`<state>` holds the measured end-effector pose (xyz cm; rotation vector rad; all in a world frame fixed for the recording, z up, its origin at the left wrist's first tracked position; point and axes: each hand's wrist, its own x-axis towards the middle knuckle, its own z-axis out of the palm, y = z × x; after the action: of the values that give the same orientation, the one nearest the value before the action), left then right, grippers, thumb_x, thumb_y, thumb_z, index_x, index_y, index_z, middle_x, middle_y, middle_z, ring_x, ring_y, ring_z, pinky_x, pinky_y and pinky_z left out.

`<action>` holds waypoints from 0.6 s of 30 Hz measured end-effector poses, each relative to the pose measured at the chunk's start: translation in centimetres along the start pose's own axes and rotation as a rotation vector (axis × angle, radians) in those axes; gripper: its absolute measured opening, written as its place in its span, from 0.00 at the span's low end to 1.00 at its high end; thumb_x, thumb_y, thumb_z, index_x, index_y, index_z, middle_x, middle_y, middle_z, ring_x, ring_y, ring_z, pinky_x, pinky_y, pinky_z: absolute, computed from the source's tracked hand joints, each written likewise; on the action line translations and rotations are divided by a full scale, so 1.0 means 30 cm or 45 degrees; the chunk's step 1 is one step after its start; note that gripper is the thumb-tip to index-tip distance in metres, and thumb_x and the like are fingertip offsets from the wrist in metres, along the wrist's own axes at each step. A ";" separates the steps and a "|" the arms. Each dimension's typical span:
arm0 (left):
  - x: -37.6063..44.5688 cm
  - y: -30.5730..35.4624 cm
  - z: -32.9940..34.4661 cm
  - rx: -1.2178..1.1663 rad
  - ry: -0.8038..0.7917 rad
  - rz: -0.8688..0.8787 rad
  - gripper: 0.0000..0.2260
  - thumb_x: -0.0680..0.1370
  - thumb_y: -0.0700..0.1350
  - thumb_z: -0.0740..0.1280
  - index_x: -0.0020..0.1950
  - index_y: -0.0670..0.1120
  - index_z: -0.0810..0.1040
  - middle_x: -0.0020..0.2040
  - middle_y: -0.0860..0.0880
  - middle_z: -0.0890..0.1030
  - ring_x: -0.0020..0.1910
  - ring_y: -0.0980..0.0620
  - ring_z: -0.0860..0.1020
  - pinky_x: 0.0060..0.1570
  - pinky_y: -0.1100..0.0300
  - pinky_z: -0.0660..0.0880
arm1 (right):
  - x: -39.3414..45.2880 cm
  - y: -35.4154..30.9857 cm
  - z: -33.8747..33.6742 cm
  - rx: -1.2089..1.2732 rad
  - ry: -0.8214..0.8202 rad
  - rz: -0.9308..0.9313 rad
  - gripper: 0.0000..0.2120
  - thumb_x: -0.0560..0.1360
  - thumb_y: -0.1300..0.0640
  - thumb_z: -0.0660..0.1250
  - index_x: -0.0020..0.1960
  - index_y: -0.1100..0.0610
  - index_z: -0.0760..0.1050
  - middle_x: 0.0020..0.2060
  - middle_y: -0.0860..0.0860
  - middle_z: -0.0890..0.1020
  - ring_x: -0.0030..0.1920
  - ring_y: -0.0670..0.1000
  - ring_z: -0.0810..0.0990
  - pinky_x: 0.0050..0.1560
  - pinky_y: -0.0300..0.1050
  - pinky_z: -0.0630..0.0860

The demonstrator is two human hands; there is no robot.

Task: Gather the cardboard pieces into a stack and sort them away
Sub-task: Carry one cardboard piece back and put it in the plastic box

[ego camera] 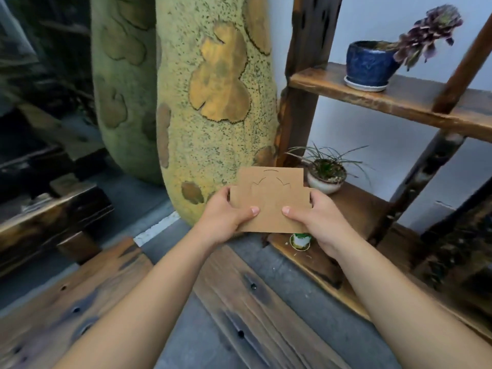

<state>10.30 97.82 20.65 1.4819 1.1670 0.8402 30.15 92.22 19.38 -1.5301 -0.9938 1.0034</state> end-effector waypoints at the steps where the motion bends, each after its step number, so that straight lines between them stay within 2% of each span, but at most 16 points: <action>1: -0.011 -0.014 -0.041 0.008 0.027 -0.006 0.23 0.71 0.37 0.75 0.63 0.41 0.73 0.55 0.45 0.81 0.50 0.52 0.80 0.49 0.65 0.77 | 0.008 -0.003 0.044 -0.016 -0.031 -0.004 0.20 0.68 0.58 0.77 0.57 0.51 0.75 0.52 0.49 0.84 0.51 0.49 0.83 0.53 0.51 0.80; 3: -0.031 -0.043 -0.125 0.045 0.091 -0.005 0.22 0.71 0.36 0.75 0.63 0.40 0.73 0.53 0.48 0.81 0.45 0.58 0.79 0.42 0.74 0.75 | 0.025 -0.009 0.133 -0.025 -0.090 -0.015 0.19 0.67 0.58 0.77 0.54 0.48 0.75 0.52 0.49 0.84 0.51 0.49 0.83 0.53 0.51 0.80; 5: -0.047 -0.067 -0.197 0.084 0.152 -0.017 0.21 0.71 0.38 0.76 0.61 0.41 0.74 0.51 0.51 0.80 0.43 0.63 0.77 0.39 0.77 0.73 | 0.036 -0.013 0.213 -0.035 -0.143 -0.030 0.19 0.67 0.58 0.77 0.54 0.48 0.76 0.52 0.49 0.84 0.51 0.49 0.83 0.52 0.50 0.80; 7: -0.059 -0.094 -0.260 0.130 0.220 -0.042 0.19 0.70 0.41 0.77 0.57 0.46 0.74 0.48 0.55 0.80 0.43 0.65 0.77 0.39 0.76 0.73 | 0.043 -0.020 0.285 -0.041 -0.203 -0.036 0.19 0.67 0.57 0.77 0.55 0.48 0.76 0.52 0.48 0.84 0.51 0.48 0.83 0.51 0.48 0.79; 9: -0.076 -0.120 -0.318 0.166 0.289 -0.080 0.19 0.70 0.44 0.77 0.56 0.48 0.74 0.49 0.55 0.81 0.44 0.63 0.79 0.43 0.70 0.75 | 0.052 -0.022 0.352 -0.038 -0.266 -0.036 0.17 0.67 0.57 0.77 0.53 0.47 0.76 0.50 0.46 0.84 0.49 0.45 0.83 0.47 0.43 0.79; 13: -0.108 -0.162 -0.411 0.177 0.401 -0.153 0.18 0.70 0.47 0.77 0.55 0.52 0.73 0.48 0.57 0.80 0.45 0.65 0.78 0.41 0.67 0.74 | 0.078 -0.029 0.471 -0.064 -0.400 -0.065 0.15 0.68 0.57 0.77 0.50 0.45 0.75 0.47 0.44 0.84 0.43 0.41 0.84 0.39 0.36 0.78; 16: -0.139 -0.183 -0.465 0.146 0.478 -0.214 0.19 0.71 0.46 0.76 0.57 0.51 0.72 0.49 0.57 0.79 0.47 0.63 0.77 0.44 0.65 0.75 | 0.104 -0.029 0.557 -0.102 -0.498 -0.080 0.15 0.69 0.58 0.76 0.51 0.46 0.75 0.48 0.45 0.83 0.47 0.46 0.83 0.45 0.43 0.80; 18: -0.166 -0.195 -0.499 0.128 0.528 -0.270 0.20 0.72 0.46 0.75 0.60 0.50 0.71 0.51 0.56 0.78 0.49 0.63 0.76 0.49 0.60 0.76 | 0.123 -0.028 0.620 -0.143 -0.592 -0.092 0.17 0.69 0.58 0.76 0.55 0.48 0.75 0.50 0.46 0.83 0.51 0.47 0.82 0.51 0.47 0.79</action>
<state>-6.40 97.47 18.76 1.2660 1.6633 0.9791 13.69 101.37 17.12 -1.3645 -1.4382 1.3023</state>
